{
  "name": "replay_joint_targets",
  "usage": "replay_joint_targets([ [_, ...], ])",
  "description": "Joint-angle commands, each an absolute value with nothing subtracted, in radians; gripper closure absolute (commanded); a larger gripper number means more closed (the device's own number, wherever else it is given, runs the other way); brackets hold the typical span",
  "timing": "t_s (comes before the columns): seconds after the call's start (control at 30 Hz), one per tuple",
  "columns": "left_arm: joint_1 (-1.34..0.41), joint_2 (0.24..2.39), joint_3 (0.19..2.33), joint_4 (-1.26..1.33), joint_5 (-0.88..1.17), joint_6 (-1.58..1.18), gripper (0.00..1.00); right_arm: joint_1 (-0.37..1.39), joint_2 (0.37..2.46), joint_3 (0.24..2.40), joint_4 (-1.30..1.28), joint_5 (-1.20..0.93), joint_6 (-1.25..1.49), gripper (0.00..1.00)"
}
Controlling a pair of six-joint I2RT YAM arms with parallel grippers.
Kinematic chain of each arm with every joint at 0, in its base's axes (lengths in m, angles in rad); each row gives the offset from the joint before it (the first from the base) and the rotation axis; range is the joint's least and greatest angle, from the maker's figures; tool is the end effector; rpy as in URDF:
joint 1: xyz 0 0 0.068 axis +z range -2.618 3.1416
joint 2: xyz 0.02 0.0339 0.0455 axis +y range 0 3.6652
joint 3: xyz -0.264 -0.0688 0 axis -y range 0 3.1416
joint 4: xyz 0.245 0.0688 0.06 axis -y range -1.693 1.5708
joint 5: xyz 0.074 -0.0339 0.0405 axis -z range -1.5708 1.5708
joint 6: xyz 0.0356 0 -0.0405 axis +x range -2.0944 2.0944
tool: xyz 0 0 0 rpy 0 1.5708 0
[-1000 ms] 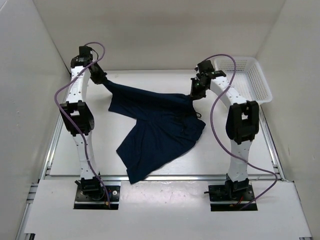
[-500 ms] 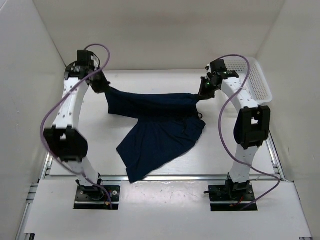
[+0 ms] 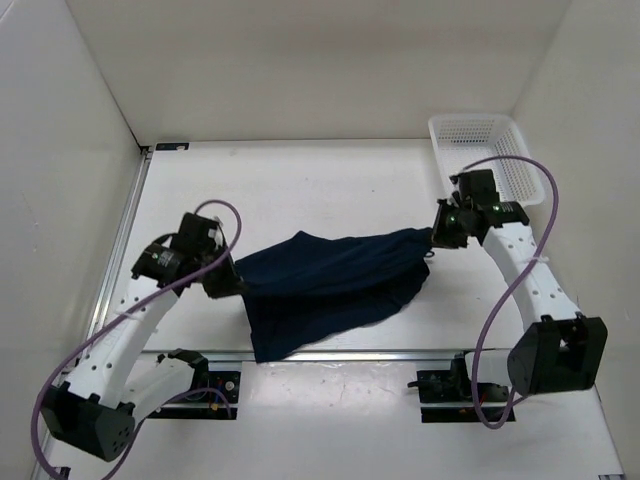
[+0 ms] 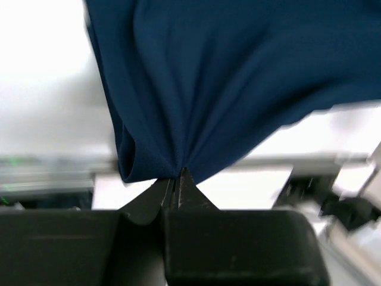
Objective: Fold and stack the shorts
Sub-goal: Fold the shorts
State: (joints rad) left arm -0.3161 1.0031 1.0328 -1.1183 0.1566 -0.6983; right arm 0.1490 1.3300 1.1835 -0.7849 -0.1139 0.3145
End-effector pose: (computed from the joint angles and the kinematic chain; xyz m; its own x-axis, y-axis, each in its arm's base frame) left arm 0.1615 -0.0587 0.3066 -0.8866 -0.3782 -0.2663 -0.2536 0.8789 -0.4040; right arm 0.2698 0.0446 0.3057 -0.8210 0.1875 -0.5392 0.0415 0.9616 0.2713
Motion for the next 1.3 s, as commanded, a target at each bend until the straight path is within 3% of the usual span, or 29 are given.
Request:
replay_joint_targets([
  [0.0,-0.403,0.89,0.951,-1.132,0.224,-0.813,0.9,0.129,1.273,1.077,-0.807,-0.04,0.344,0.96],
  [0.03,-0.432,0.89,0.906,-1.132,0.244,-0.813,0.87,0.129,1.273,1.056,-0.789,-0.04,0.359,0.86],
  [0.07,-0.443,0.878,0.881,-1.132,0.277,-0.813,0.72,0.129,1.288,1.025,-0.779,-0.04,0.368,0.69],
  [0.1,-0.443,0.877,0.862,-1.132,0.287,-0.813,0.38,0.129,1.298,1.014,-0.779,-0.003,0.389,0.45],
  [0.13,-0.452,0.89,0.85,-1.132,0.287,-0.798,0.23,0.129,1.298,1.002,-0.769,0.014,0.4,0.36],
  [0.17,-0.453,0.89,0.85,-1.161,0.269,-0.776,0.14,0.129,1.308,0.988,-0.769,0.035,0.413,0.29],
  [0.2,-0.453,0.906,0.867,-1.181,0.24,-0.776,0.06,0.129,1.308,0.988,-0.769,0.057,0.425,0.14],
  [0.23,-0.453,0.926,0.888,-1.198,0.209,-0.766,0.0,0.129,1.308,0.976,-0.769,0.072,0.445,0.14],
  [0.37,-0.443,0.983,0.986,-1.192,0.098,-0.756,0.0,0.129,1.29,0.954,-0.769,0.086,0.465,0.1],
  [0.53,-0.41,1.097,0.922,-1.059,0.098,-0.756,0.02,0.129,1.29,0.91,-0.746,0.015,0.465,0.0],
  [0.73,-0.39,1.261,0.787,-0.887,0.164,-0.81,0.01,0.098,1.34,0.802,-0.638,-0.081,0.492,0.0],
  [0.97,-0.371,1.403,0.738,-0.773,0.18,-0.854,0.05,0.054,1.422,0.741,-0.537,-0.127,0.514,0.22],
  [1.0,-0.371,1.445,0.738,-0.773,0.179,-0.854,0.07,0.054,1.436,0.741,-0.523,-0.141,0.514,0.32],
  [1.07,-0.345,1.485,0.747,-0.764,0.179,-0.833,0.17,0.054,1.473,0.73,-0.477,-0.17,0.525,0.4],
  [1.1,-0.331,1.502,0.747,-0.755,0.189,-0.833,0.21,0.054,1.491,0.73,-0.466,-0.185,0.534,0.53],
  [1.2,-0.305,1.554,0.781,-0.755,0.189,-0.795,0.37,0.054,1.491,0.719,-0.456,-0.195,0.558,0.77],
  [1.27,-0.27,1.581,0.811,-0.755,0.189,-0.761,0.41,0.044,1.482,0.71,-0.446,-0.219,0.571,0.85],
])
